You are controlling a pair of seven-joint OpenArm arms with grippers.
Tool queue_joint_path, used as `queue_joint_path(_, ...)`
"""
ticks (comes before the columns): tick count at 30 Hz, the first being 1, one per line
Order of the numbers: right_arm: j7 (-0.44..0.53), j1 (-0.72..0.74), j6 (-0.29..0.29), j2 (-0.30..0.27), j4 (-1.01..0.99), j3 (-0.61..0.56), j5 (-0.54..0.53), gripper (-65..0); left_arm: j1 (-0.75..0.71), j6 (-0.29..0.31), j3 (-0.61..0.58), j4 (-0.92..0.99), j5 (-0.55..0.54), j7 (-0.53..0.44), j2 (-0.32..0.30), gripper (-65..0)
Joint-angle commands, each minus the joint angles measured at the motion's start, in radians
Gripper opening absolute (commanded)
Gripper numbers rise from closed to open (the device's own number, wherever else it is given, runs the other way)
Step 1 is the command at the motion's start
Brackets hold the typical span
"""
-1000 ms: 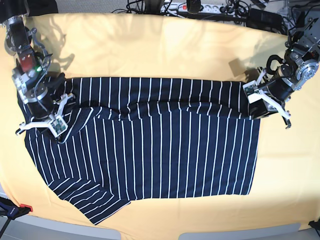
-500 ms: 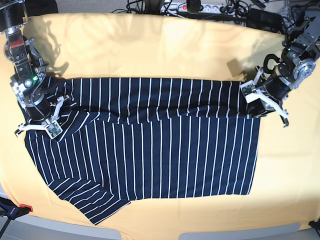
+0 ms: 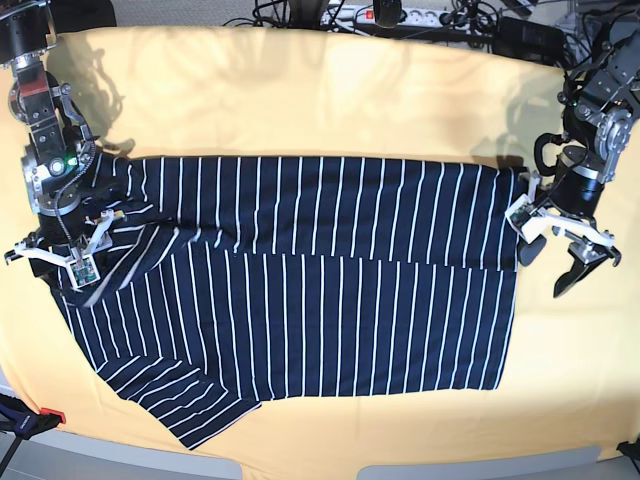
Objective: Fold the T-shirt properly
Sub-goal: 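Drag the grasped edges with both grippers to straighten the shirt, then regrasp the shirt edge with both grippers and lift it slightly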
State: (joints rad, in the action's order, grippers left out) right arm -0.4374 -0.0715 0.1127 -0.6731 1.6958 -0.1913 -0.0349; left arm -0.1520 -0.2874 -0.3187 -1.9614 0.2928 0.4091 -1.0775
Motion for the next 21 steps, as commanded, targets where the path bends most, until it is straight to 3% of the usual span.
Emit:
queue_joint_path(1, 0.003, 0.017, 0.001, -0.021, 0.017, 0.012, 0.013, -31.8, 0.011, -0.015, 0.012, -0.010, 0.006, 0.005, -0.020, -21.0)
queue_joint_path(3, -0.017, 0.016, -0.064, -0.022, 0.017, 0.012, 0.012, -31.8, 0.011, 0.032, 0.012, -0.010, -0.012, 0.018, -0.020, -21.0)
queue_joint_path(6, -0.056, 0.016, -0.247, -0.023, 0.017, 0.012, 0.017, -31.8, 0.011, 0.141, 0.012, -0.010, -0.045, 0.018, -0.020, -21.1)
queue_joint_path(8, -0.119, 0.016, -0.306, -0.023, 0.017, 0.012, 0.050, -31.8, 0.011, 0.216, 0.012, -0.010, -0.047, 0.018, -0.020, -21.1)
queue_joint_path(11, -0.240, 0.015, -0.348, -0.038, 0.024, 0.014, 0.056, -31.8, 0.011, 0.340, 0.012, -0.010, -0.063, 0.016, -0.028, -21.1)
queue_joint_path(16, -0.435, 0.013, -0.399, -0.093, 0.026, 0.014, -0.077, -31.8, 0.011, 0.581, 0.012, -0.010, -0.124, 0.011, -0.059, -21.1)
queue_joint_path(21, -0.500, 0.010, -0.443, -0.159, 0.026, 0.015, -0.193, -31.8, 0.011, 0.750, 0.012, -0.010, -0.126, 0.002, -0.090, -21.1)
